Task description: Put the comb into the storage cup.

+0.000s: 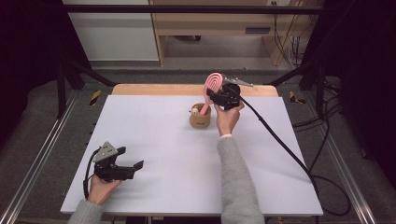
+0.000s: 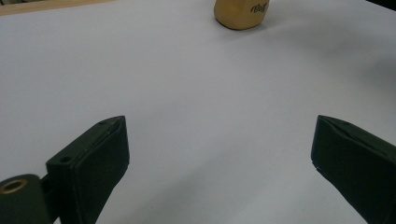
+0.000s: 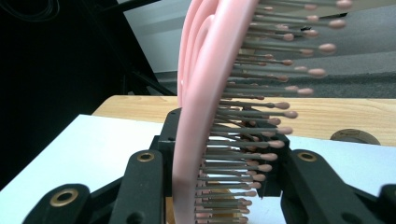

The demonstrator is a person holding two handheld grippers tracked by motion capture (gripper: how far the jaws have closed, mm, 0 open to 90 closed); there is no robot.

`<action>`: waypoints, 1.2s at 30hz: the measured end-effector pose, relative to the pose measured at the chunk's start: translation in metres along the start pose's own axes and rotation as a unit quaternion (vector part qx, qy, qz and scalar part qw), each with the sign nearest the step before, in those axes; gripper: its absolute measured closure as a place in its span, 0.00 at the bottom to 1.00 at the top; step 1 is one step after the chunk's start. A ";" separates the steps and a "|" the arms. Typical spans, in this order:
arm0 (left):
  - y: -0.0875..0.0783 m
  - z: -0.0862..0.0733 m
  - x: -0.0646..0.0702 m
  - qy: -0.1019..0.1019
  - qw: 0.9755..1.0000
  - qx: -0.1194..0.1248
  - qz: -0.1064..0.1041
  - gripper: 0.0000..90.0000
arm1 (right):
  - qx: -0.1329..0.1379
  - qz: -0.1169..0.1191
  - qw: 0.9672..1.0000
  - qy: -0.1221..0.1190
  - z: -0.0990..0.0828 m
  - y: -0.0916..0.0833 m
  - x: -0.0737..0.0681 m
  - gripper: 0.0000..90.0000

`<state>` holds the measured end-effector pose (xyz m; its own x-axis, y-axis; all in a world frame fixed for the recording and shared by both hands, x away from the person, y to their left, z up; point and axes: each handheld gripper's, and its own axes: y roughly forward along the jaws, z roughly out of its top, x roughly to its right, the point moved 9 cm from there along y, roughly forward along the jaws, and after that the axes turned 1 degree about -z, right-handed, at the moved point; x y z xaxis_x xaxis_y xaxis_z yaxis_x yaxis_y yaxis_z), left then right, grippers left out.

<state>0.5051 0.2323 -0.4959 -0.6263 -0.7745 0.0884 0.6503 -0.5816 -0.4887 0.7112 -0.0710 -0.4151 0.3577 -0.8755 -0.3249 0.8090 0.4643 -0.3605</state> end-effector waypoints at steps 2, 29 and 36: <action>0.000 0.000 0.000 0.000 1.000 0.000 0.000 0.05 | 0.002 0.001 1.000 0.002 0.000 -0.001 0.001 0.70; 0.001 -0.001 0.000 0.002 1.000 -0.004 0.001 0.05 | -0.005 -0.009 1.000 0.010 -0.006 -0.008 0.022 0.66; 0.001 -0.001 0.000 0.002 1.000 -0.004 0.000 0.05 | -0.006 -0.018 1.000 0.000 -0.006 -0.009 0.024 0.65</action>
<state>0.5054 0.2317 -0.4975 -0.6279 -0.7738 0.0838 0.6469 -0.5787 -0.4965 0.7097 -0.0959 -0.4249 0.3287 -0.8917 -0.3112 0.8159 0.4341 -0.3820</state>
